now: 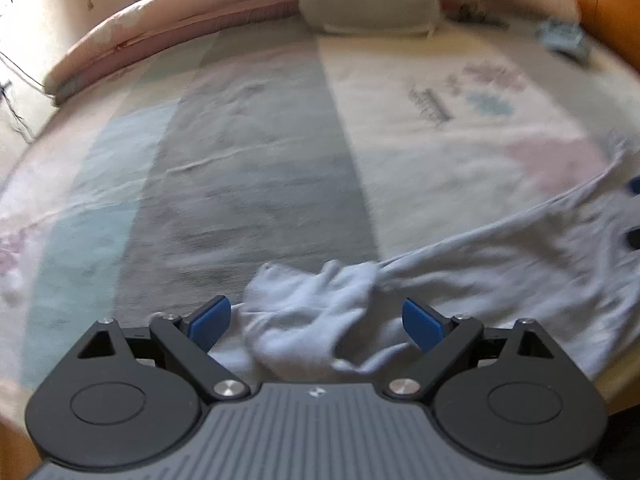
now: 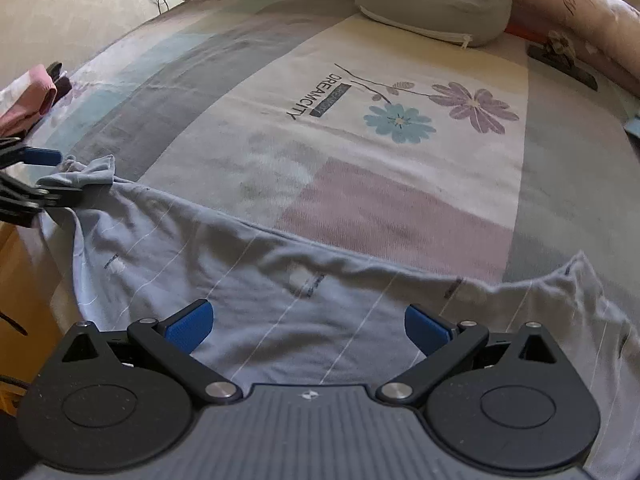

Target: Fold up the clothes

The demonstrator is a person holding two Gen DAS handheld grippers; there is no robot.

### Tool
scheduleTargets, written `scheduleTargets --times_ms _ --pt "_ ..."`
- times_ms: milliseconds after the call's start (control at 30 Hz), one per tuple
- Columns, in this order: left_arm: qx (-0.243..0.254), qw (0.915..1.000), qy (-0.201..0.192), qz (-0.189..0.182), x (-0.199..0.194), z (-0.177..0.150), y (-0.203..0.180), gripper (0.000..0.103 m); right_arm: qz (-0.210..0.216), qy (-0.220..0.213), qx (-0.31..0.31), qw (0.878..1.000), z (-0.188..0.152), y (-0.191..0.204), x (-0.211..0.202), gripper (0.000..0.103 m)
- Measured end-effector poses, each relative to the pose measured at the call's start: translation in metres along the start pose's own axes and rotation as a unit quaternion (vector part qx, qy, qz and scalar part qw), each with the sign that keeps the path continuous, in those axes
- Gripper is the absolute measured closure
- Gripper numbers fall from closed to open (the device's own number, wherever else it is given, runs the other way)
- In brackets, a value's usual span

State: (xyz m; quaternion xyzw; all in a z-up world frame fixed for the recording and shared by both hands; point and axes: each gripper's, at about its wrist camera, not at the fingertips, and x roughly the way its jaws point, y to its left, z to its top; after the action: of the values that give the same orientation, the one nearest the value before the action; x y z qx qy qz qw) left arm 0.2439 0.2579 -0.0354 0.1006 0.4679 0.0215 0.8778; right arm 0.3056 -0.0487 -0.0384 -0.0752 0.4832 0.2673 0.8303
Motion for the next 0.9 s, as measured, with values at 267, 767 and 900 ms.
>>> scheduleTargets --times_ms 267,767,900 --pt "-0.077 0.9955 0.025 0.049 -0.008 -0.037 0.036 0.010 0.013 -0.004 -0.003 1.000 -0.013 -0.006 -0.010 0.000" --pt "-0.130 0.9911 -0.027 0.015 -0.007 -0.058 0.034 0.010 0.040 -0.003 -0.048 0.998 -0.004 0.007 -0.009 0.000" --pt "-0.087 0.9947 -0.031 0.046 0.003 -0.046 0.017 0.011 0.045 -0.004 -0.053 0.998 0.002 0.016 -0.003 0.000"
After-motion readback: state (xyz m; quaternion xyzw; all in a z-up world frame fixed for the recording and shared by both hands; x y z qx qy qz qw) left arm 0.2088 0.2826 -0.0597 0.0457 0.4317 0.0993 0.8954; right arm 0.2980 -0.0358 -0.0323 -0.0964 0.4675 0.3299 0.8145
